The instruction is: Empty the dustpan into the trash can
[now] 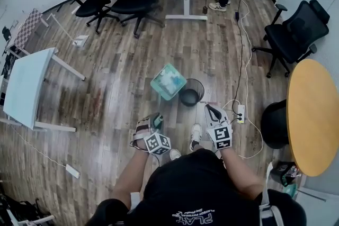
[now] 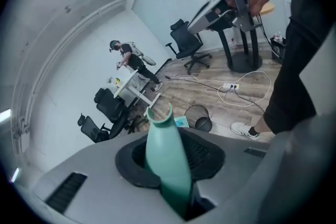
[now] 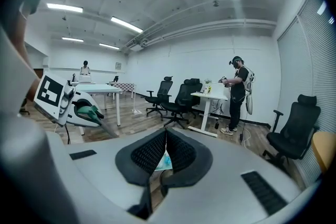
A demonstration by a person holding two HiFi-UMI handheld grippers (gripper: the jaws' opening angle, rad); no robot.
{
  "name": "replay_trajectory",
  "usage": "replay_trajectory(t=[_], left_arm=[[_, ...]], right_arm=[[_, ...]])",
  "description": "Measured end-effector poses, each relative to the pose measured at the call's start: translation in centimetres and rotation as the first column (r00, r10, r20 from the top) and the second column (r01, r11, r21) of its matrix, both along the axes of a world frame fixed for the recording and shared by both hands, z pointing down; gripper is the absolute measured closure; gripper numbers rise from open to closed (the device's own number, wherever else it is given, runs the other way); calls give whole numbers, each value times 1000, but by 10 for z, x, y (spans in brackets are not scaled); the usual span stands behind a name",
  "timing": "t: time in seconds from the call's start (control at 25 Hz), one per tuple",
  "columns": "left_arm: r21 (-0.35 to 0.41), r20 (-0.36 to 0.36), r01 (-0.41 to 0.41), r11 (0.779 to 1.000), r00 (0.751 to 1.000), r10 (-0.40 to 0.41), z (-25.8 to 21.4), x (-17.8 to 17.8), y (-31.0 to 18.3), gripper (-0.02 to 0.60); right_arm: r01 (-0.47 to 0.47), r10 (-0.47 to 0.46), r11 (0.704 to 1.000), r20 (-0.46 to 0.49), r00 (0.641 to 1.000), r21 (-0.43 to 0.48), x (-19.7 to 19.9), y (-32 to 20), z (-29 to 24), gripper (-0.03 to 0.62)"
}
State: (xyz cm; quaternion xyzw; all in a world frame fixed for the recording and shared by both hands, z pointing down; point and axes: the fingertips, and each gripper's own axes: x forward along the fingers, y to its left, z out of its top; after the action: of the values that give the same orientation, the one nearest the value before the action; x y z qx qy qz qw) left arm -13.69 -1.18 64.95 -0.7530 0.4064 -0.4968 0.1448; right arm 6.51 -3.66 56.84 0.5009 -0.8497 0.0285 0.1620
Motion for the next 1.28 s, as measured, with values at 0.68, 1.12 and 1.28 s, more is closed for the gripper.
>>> replay_trajectory(t=[0.68, 1.12, 1.28], left_arm=[[15, 301, -370, 929, 888, 348, 9, 28, 2, 476], [-77, 458, -539, 839, 728, 509, 26, 36, 22, 482], [-31, 457, -546, 837, 737, 498, 24, 52, 26, 483]], right_arm=[[-1, 1, 1000, -29, 1000, 0, -9, 12, 4, 569], [28, -27, 999, -27, 999, 26, -34, 44, -13, 569], [34, -34, 999, -22, 999, 20, -28, 50, -13, 569]])
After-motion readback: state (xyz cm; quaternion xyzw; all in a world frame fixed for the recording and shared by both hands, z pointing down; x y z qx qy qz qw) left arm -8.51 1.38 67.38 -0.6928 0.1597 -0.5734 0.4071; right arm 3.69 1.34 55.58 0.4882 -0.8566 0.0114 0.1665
